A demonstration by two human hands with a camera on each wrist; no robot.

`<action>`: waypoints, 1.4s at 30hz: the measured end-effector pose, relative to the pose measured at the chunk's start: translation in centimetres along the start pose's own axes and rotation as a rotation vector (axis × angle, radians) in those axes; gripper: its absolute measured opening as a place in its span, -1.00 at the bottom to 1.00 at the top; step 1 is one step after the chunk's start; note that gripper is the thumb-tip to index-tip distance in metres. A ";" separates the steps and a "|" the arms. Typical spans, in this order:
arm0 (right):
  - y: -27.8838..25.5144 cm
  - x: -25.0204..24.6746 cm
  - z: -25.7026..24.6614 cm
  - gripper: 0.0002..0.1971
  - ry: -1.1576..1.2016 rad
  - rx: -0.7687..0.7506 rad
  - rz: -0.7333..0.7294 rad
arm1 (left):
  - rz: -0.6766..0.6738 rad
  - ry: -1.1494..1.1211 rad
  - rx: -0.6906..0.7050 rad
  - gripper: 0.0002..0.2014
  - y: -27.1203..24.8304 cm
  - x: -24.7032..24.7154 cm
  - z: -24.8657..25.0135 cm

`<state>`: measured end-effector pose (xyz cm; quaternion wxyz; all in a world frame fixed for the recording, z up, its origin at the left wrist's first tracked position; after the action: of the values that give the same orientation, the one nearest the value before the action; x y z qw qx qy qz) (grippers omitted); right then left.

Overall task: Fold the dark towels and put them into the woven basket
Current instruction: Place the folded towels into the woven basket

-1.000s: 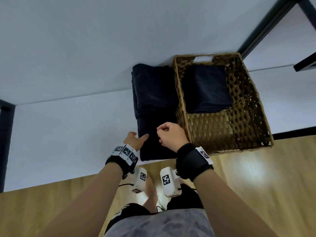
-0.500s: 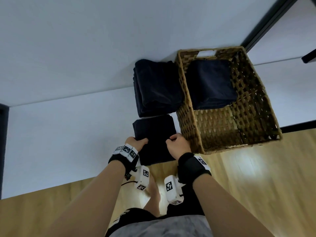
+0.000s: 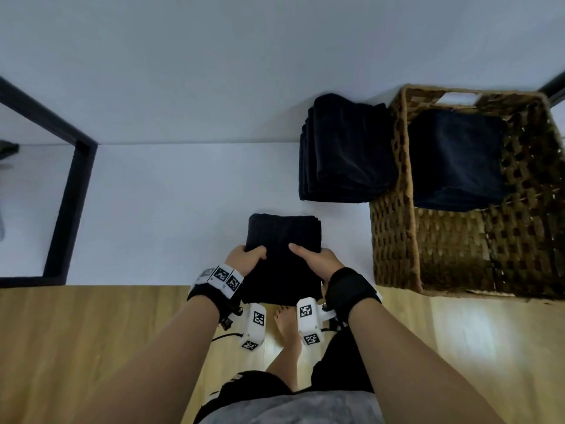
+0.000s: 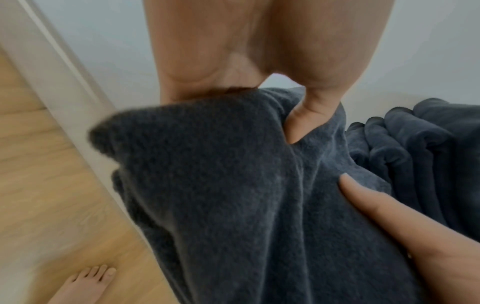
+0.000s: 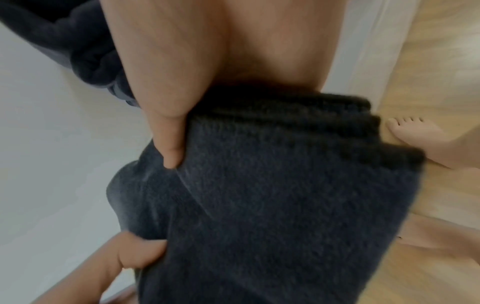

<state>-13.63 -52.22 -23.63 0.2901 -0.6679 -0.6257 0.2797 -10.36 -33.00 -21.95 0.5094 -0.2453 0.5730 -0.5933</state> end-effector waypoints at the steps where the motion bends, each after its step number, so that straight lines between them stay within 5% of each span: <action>1: -0.2 0.1 -0.2 -0.57 0.003 0.001 -0.009 | -0.022 -0.031 0.001 -0.44 -0.2 0.0 -0.2; 10: -5.6 -0.6 -6.8 -0.47 0.086 -0.182 -0.076 | -0.098 -0.219 0.176 -0.33 -6.4 -1.9 2.3; 18: -12.1 -6.9 -16.2 -0.44 0.068 -0.393 -0.009 | -0.212 -0.324 0.391 -0.48 -15.8 -1.0 9.5; 25: -14.7 -18.2 -20.1 -0.50 0.141 -0.429 0.211 | -0.313 -0.257 0.528 -0.54 -20.2 7.0 17.9; 31: -14.1 -27.7 -20.2 -0.61 0.218 -0.459 0.335 | -0.346 -0.190 0.492 -0.59 -20.0 15.8 23.8; 35: -11.8 -32.2 -20.6 -0.50 0.167 -0.494 0.364 | -0.339 -0.164 0.509 -0.69 -19.2 19.8 27.2; 42: -5.5 -36.9 -21.6 -0.41 -0.081 -0.530 0.406 | -0.192 -0.048 0.670 -0.37 -17.1 23.9 30.8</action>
<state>-3.64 -89.62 -4.57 0.0195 -0.8194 -0.5419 0.1859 2.42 -70.41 -6.20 0.5168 -0.1312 0.3087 -0.7876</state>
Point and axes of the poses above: each hand's wrist, its own y-axis towards the middle knuckle, its own x-axis out of the palm, z = x × y, the point moved 5 cm from there along y, towards the middle knuckle, and after that the axes turned 13 degrees about -x, right-handed, at the moved point
